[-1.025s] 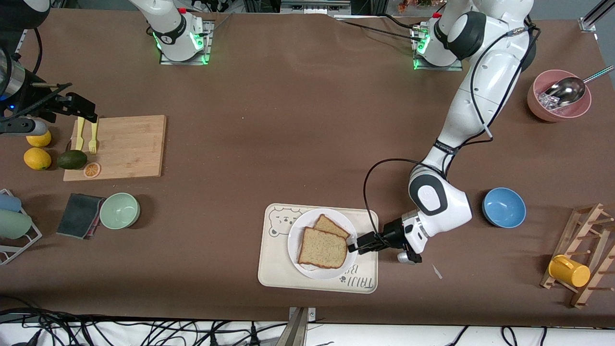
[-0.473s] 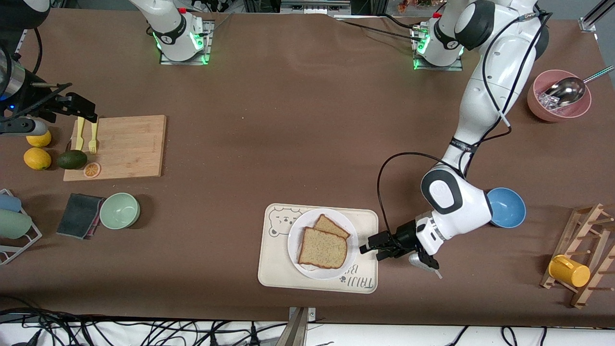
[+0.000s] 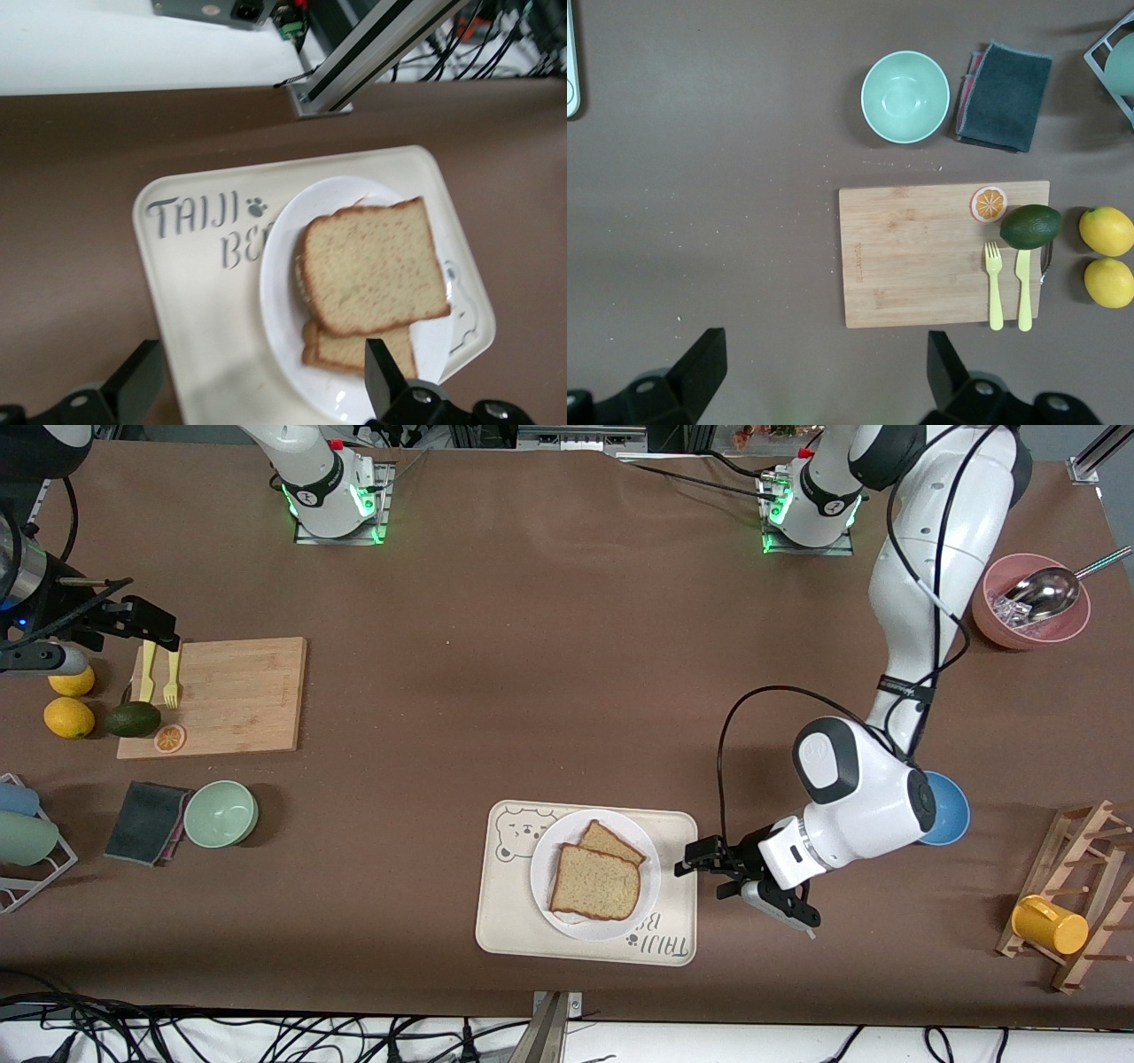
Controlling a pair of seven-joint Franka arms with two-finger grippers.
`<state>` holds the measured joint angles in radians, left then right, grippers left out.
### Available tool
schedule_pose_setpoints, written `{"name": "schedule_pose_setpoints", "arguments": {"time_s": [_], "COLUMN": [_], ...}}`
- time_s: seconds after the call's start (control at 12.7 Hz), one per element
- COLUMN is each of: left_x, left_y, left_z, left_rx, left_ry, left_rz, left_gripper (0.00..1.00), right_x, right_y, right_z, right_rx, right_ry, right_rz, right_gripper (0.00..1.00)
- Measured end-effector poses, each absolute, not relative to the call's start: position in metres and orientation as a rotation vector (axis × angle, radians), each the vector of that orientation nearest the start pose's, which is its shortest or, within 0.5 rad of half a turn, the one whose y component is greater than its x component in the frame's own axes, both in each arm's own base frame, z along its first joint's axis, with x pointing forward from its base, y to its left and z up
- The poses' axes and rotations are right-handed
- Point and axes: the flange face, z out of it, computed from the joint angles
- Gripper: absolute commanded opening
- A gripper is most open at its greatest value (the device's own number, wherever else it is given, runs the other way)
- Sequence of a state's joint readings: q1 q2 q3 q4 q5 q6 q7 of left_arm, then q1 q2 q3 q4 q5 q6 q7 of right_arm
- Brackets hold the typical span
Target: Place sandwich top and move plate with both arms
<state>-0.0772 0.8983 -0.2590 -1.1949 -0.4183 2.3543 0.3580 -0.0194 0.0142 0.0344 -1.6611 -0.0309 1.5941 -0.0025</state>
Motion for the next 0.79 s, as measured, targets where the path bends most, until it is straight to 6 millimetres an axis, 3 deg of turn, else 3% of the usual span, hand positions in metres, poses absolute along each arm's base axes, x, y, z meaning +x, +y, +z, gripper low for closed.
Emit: {"name": "schedule_pose_setpoints", "arguments": {"time_s": [0.32,0.55,0.79], "left_x": [0.753,0.736,0.708], "left_y": [-0.159,-0.135,-0.122], "left_z": [0.324,0.384,0.450], "left_rx": [2.754,2.831,2.923], "left_ry": [-0.533,-0.586,-0.657], "left_rz": [0.198,0.077,-0.054], "left_gripper": [1.00,1.00,1.00], "right_x": [0.556,0.557,0.557], "right_y": [0.005,0.005,0.005], "right_z": [0.576,0.576,0.576], "right_rx": [-3.170,-3.170,-3.170], "right_ry": [-0.031,-0.031,-0.031], "right_rz": [0.129,0.129,0.129], "right_gripper": [1.00,1.00,1.00]}}
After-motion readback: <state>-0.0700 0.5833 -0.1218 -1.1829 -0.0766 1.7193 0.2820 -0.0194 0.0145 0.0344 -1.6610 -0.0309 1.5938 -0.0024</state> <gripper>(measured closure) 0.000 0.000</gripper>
